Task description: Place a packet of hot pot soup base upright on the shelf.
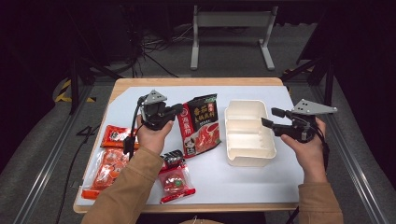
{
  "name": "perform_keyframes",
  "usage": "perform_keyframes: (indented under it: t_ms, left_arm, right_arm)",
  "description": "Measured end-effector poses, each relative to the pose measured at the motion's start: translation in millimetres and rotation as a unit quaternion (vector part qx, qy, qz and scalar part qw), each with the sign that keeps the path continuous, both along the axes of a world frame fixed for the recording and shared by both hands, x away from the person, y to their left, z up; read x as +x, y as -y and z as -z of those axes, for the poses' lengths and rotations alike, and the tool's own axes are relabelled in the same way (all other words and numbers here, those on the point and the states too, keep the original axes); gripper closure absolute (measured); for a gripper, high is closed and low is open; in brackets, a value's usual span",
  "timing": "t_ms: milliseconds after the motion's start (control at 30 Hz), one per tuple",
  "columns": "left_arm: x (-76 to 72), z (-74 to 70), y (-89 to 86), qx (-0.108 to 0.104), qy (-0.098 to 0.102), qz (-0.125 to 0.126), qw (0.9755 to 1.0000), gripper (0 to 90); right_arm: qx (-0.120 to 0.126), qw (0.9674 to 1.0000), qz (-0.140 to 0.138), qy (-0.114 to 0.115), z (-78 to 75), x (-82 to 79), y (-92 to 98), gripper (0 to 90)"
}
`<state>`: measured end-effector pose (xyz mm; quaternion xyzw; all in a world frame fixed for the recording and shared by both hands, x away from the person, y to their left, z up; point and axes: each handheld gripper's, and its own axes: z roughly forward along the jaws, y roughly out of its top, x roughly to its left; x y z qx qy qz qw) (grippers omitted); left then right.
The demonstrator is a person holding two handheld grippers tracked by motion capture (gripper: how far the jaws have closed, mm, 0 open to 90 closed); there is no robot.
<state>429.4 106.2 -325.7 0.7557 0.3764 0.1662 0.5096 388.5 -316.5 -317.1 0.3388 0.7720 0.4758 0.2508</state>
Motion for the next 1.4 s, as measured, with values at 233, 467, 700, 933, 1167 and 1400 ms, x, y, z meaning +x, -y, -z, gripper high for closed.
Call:
perform_keyframes:
  t_ms: [233, 467, 700, 933, 1167, 1400]
  left_arm:
    - [-7.0, -12.4, -6.1, -0.002, 0.036, -0.003, 0.9993, 87.0]
    - [-13.2, -21.8, -16.5, -0.021, 0.051, 0.001, 0.9985, 87.0]
    - [-23.1, -37.3, -17.0, -0.013, 0.075, 0.013, 0.9970, 87.0]
    - [-31.1, -50.6, -18.1, -0.018, 0.092, 0.038, 0.9949, 87.0]
    - [-41.6, -59.2, -17.6, -0.016, 0.109, 0.070, 0.9915, 87.0]
    - [-52.6, -58.0, -18.1, -0.026, 0.116, 0.095, 0.9884, 87.0]
  right_arm:
    - [-0.003, 1.0000, -0.002, -0.001, 0.2, 0.0, -2.9, 42.5]
    - [-0.005, 0.9999, -0.009, 0.000, -0.7, -0.6, -7.1, 42.6]
    - [-0.004, 0.9996, -0.027, 0.001, -3.8, -2.7, -17.3, 42.5]
    - [0.006, 0.9987, -0.050, 0.001, -7.8, -4.8, -26.6, 42.0]
    - [0.018, 0.9971, -0.074, 0.003, -14.4, -8.8, -37.2, 41.6]
    - [0.022, 0.9948, -0.100, 0.006, -25.6, -15.6, -53.2, 41.6]
